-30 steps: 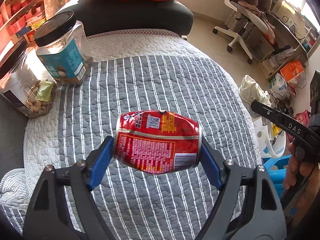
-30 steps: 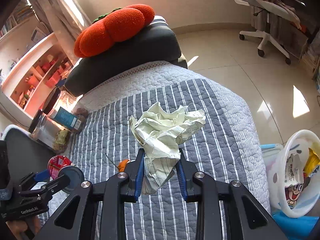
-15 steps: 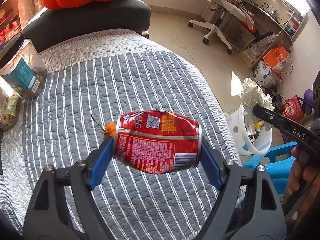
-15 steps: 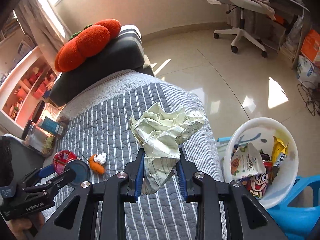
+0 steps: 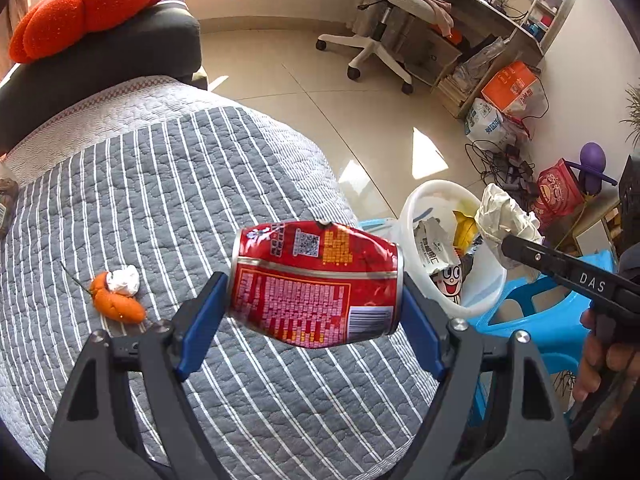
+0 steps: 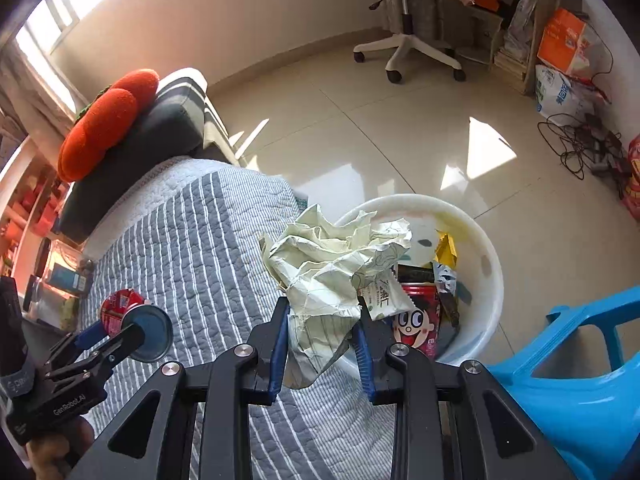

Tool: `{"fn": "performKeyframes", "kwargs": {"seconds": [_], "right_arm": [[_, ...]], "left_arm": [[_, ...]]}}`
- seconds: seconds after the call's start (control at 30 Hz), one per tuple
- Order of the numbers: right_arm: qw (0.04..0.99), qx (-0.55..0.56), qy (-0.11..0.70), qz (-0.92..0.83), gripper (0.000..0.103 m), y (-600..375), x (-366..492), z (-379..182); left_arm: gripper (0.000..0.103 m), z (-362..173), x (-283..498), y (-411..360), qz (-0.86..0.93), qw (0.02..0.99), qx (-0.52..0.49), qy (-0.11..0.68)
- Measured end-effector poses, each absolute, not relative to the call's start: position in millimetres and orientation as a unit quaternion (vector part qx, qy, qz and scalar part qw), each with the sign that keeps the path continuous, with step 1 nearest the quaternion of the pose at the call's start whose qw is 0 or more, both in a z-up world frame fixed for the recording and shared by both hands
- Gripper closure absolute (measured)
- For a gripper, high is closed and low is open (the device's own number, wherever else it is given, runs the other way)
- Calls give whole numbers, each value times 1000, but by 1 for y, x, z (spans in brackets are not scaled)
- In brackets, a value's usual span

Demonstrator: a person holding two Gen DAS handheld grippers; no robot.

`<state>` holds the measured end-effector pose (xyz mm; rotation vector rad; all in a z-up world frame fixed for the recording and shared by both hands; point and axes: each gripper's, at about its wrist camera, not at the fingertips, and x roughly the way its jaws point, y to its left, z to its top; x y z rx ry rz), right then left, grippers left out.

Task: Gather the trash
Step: 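Carry crushed can and crumpled paper toward the white bin, then lower the can and paper over the white bin and open both tools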

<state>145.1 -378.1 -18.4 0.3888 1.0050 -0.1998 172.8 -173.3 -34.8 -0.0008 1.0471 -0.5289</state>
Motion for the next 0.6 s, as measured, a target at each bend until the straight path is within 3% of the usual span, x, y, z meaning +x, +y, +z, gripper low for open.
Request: {"fn": "performKeyframes", "kwargs": {"seconds": [0.6], "right_arm": [[818,244,497,-158,73,-476,78,-43]], "left_arm": [[21,-56,154,-300,-383,832,99,390]]}}
